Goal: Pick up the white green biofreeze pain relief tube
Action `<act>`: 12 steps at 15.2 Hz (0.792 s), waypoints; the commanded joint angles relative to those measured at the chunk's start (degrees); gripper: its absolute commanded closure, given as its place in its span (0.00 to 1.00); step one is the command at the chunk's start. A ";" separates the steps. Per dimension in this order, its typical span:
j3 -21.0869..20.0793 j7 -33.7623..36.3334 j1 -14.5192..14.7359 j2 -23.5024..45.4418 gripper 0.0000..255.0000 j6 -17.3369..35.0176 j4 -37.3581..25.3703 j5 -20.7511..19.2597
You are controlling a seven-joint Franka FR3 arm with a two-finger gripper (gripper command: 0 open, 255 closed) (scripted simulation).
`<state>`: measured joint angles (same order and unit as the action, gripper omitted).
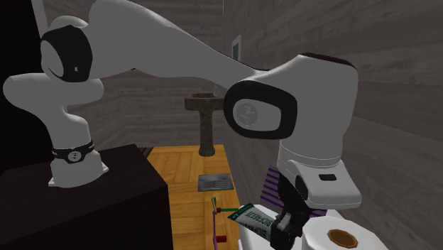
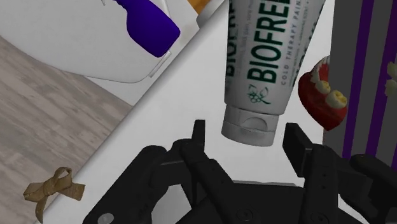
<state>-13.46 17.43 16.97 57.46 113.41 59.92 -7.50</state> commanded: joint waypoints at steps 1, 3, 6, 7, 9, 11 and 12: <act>-0.05 -0.06 0.03 0.13 1.00 0.02 0.36 0.02; -0.05 -0.08 -0.07 -0.04 1.00 0.36 0.87 0.01; -0.06 -0.08 -0.11 -0.17 1.00 0.49 1.13 0.02; -0.06 -0.09 -0.10 -0.12 1.00 0.45 1.03 0.02; -0.03 0.16 0.31 0.57 1.00 0.20 0.07 -0.04; -0.13 0.18 0.25 -0.29 1.00 -0.68 0.04 0.05; -0.18 0.19 0.23 -0.71 1.00 -1.13 0.00 0.10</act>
<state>-13.59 17.59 17.18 57.11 112.72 60.02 -7.44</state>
